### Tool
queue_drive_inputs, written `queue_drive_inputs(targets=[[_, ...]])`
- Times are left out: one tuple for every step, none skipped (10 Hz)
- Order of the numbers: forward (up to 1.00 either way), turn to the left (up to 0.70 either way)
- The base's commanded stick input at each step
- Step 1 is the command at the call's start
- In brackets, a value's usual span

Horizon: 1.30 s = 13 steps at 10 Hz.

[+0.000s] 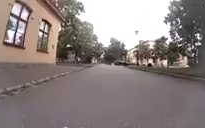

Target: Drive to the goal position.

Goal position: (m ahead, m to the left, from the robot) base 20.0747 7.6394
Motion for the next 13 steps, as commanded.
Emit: queue_drive_inputs(targets=[[0.70, -0.35], [0.70, -0.19], [0.70, 0.00], [0.70, 0.00], [0.70, 0.00], [0.70, 0.00], [0.70, 0.00], [0.70, 0.00], [0.70, 0.00], [0.70, 0.00], [0.70, 0.00], [0.70, 0.00], [0.70, 0.00]])
